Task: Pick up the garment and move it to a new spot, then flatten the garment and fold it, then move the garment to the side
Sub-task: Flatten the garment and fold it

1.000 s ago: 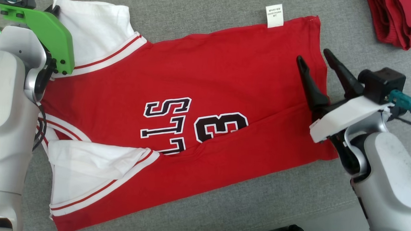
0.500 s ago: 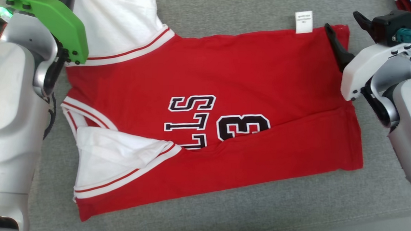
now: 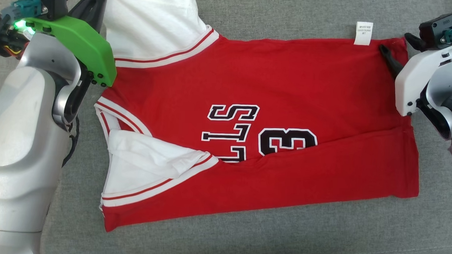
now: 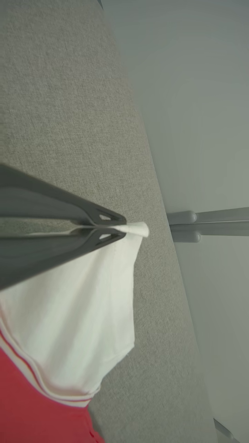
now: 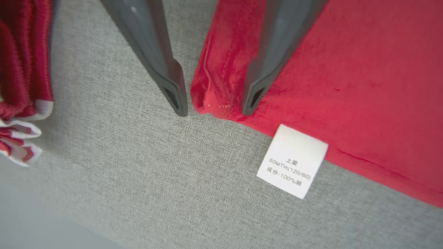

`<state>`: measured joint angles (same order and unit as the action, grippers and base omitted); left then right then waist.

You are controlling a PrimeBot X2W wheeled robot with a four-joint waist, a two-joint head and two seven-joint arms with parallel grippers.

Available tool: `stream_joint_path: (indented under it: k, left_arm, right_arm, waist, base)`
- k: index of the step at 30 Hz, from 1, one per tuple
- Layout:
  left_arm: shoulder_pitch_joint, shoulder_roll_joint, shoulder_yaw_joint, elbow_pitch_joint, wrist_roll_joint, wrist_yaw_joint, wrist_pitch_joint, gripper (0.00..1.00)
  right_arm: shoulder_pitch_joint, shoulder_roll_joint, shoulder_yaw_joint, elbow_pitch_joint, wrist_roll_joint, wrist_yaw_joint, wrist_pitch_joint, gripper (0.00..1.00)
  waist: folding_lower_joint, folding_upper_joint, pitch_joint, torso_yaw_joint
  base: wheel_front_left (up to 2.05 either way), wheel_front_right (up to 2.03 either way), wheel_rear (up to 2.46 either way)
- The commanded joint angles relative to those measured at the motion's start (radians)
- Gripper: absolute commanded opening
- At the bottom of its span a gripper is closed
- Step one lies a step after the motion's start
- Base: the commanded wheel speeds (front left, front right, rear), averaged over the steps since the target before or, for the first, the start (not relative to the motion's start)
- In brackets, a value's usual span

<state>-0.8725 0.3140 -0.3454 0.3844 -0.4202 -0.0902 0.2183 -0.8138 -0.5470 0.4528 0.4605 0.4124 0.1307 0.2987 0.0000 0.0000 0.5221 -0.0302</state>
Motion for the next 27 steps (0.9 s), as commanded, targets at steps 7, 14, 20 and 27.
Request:
stream_joint_path:
  k: [7, 14, 20, 27]
  left_arm:
    - [0.051, 0.022, 0.021, -0.044, -0.009, 0.022, -0.047, 0.0]
    - [0.179, 0.015, 0.056, -0.142, -0.037, 0.048, -0.161, 0.0]
    - [0.385, 0.002, 0.046, -0.26, -0.038, 0.08, -0.25, 0.0]
    - [0.637, -0.006, 0.026, -0.367, -0.048, 0.124, -0.303, 0.0]
  right_arm:
    - [-0.007, 0.009, -0.003, 0.017, 0.017, -0.001, -0.04, 0.0]
    - [0.047, 0.042, -0.048, -0.002, 0.004, -0.001, -0.219, 0.0]
    - [0.23, 0.057, -0.114, -0.063, 0.027, -0.001, -0.339, 0.0]
    - [0.484, 0.099, -0.212, -0.153, 0.012, -0.001, -0.376, 0.0]
  waist:
    - [0.0, 0.0, -0.018, -0.003]
    - [0.0, 0.0, -0.085, -0.013]
    - [0.0, 0.0, -0.189, -0.002]
    - [0.0, 0.0, -0.317, 0.01]
  base:
    - [0.0, 0.0, 0.0]
    - [0.0, 0.0, 0.0]
    - [0.0, 0.0, 0.0]
    - [0.0, 0.0, 0.0]
